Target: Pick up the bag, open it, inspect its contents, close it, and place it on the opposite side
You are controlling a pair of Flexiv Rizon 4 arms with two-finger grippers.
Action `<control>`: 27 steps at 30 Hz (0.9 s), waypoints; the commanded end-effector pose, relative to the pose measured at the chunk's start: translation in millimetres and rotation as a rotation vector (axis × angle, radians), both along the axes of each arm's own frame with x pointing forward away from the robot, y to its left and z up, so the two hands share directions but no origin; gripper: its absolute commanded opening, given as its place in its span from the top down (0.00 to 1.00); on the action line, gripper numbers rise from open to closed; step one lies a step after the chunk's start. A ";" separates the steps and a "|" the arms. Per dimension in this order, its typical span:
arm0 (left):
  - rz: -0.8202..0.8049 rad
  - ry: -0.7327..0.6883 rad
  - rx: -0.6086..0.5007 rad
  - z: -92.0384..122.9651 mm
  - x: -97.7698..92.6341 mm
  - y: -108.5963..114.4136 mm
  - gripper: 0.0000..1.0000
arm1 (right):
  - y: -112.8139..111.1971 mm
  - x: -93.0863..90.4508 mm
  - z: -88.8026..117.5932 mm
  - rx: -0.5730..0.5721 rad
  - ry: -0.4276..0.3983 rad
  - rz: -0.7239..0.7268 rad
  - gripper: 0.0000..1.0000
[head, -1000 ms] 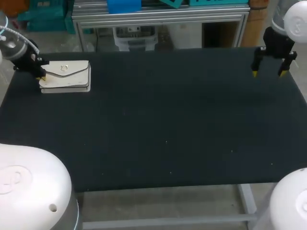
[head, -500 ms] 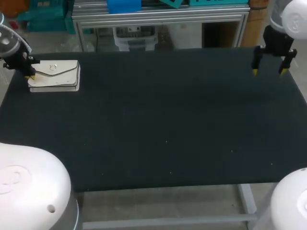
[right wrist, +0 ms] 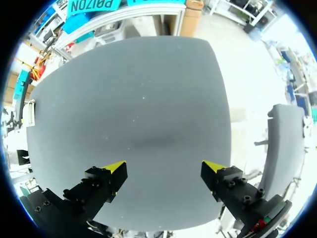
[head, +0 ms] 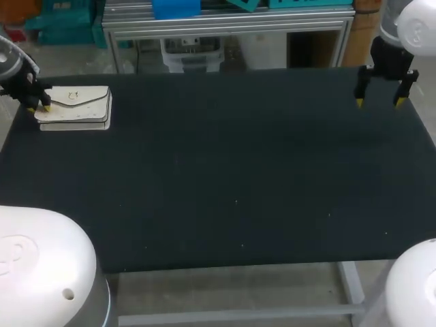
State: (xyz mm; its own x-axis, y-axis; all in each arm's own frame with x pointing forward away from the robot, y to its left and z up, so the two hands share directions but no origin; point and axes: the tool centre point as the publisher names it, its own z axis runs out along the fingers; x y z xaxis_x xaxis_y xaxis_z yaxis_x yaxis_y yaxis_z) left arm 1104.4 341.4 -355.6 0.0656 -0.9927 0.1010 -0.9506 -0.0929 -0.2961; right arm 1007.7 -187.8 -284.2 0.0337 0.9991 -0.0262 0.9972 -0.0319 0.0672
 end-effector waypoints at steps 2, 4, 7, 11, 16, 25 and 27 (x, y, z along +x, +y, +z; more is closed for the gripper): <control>0.003 -0.051 -0.020 16.6 -21.9 -0.7 0.00 | -1.3 -1.4 2.8 0.002 -0.006 0.004 0.00; 0.012 -0.067 -0.016 24.1 -26.0 -0.9 0.00 | -1.2 -1.9 3.6 0.004 -0.008 0.007 0.00; 0.012 -0.086 0.010 36.4 -37.4 -6.4 0.00 | -0.8 -3.0 5.4 0.006 -0.013 0.013 0.00; 0.021 -0.092 0.023 53.7 -53.3 -18.4 0.00 | -0.5 -4.1 8.5 0.007 -0.019 0.020 0.00; 0.054 -0.055 0.041 67.4 -72.6 -38.2 0.00 | -0.3 -5.6 12.3 0.009 -0.030 0.028 0.00; 0.078 -0.026 0.101 82.8 -102.5 -74.0 0.00 | -1.3 -8.4 19.0 0.009 -0.052 0.034 0.00; 0.078 -0.018 0.095 86.0 -106.3 -79.2 0.00 | -1.6 -8.7 19.9 0.016 -0.058 0.031 0.00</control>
